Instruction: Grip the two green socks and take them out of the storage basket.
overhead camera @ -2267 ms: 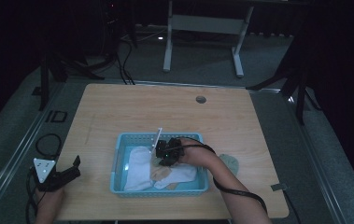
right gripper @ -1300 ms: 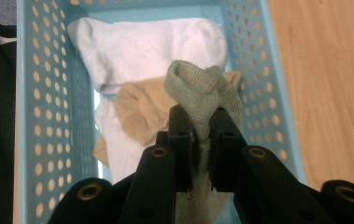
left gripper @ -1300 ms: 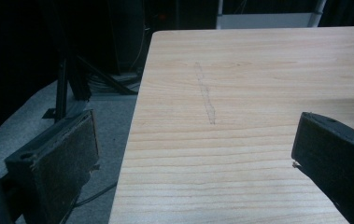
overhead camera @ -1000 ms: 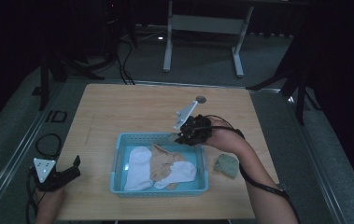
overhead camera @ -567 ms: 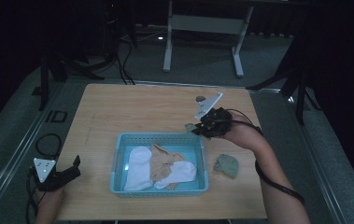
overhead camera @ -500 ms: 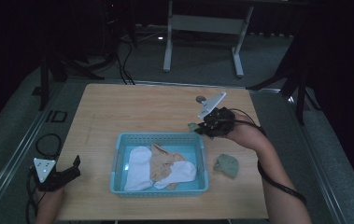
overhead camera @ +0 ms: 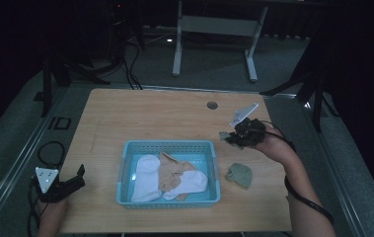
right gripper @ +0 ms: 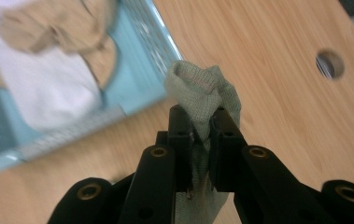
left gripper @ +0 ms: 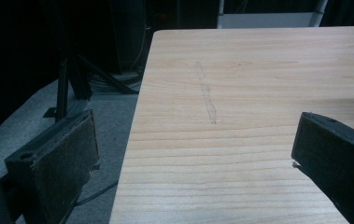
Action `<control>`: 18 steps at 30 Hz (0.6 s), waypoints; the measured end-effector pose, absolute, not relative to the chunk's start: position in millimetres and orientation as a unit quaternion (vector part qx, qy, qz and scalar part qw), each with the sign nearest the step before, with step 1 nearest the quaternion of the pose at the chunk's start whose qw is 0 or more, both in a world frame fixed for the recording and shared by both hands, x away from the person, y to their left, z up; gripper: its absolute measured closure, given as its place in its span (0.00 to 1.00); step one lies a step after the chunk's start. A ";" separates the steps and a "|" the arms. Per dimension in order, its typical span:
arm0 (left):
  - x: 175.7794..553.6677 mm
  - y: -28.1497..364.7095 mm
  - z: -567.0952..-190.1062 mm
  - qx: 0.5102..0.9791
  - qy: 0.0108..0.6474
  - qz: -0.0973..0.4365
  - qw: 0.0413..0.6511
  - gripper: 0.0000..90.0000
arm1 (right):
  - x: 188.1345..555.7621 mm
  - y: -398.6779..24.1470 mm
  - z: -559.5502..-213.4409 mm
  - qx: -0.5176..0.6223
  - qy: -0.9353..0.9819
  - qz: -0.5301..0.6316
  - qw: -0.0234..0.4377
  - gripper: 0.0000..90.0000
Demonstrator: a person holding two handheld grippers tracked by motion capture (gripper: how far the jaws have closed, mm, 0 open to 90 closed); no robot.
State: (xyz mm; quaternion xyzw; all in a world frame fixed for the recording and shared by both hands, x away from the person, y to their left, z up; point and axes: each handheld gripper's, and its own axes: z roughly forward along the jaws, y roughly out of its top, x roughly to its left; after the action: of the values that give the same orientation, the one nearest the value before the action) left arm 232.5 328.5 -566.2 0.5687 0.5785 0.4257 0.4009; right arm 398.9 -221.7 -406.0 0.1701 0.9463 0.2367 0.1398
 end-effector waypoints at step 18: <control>232.6 328.5 -566.2 0.569 0.579 0.425 0.401 0.00 | 409.6 -248.7 -487.8 0.225 0.931 0.252 0.134 0.90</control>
State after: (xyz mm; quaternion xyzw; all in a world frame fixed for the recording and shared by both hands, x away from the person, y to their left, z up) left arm 232.6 328.5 -566.2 0.5686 0.5789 0.4255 0.4007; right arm 409.6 -248.7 -487.8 0.2253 0.9314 0.2525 0.1342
